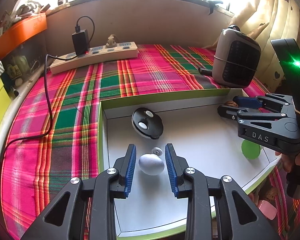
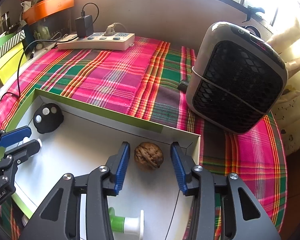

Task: Organize objects
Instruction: 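Open the right gripper to release the walnut while the left gripper releases the knob in the tray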

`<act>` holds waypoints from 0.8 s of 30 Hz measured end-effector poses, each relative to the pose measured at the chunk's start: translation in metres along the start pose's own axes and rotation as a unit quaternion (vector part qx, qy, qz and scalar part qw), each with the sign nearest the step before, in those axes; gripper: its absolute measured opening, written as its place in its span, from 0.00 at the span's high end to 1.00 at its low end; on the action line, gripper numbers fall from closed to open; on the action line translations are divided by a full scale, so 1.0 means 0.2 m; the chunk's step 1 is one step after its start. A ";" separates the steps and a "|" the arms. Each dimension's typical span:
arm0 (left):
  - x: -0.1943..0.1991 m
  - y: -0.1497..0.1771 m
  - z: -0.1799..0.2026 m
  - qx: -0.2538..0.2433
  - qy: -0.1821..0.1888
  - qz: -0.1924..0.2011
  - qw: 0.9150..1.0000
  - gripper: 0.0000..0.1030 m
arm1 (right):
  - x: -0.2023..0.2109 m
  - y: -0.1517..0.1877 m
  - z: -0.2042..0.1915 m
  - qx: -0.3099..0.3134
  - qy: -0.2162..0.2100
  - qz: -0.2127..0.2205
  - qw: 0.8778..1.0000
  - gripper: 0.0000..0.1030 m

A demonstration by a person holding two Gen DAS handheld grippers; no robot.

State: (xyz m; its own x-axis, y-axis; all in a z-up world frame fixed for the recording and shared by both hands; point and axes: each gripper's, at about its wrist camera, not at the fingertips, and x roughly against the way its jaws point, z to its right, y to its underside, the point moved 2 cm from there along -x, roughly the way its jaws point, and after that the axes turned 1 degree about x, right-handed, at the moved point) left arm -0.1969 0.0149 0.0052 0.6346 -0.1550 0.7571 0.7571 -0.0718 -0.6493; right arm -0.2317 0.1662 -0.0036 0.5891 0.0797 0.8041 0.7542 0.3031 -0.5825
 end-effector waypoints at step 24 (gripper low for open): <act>0.13 0.01 0.00 0.009 -0.009 0.018 1.000 0.65 | 0.13 0.03 0.01 -0.017 0.006 0.021 1.000 0.53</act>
State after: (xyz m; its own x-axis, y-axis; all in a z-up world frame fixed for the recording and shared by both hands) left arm -0.1782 0.0104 0.0235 0.6641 -0.1388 0.7346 0.7363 -0.0487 -0.6748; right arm -0.2128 0.1710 0.0140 0.6239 0.0809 0.7773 0.7376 0.2677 -0.6199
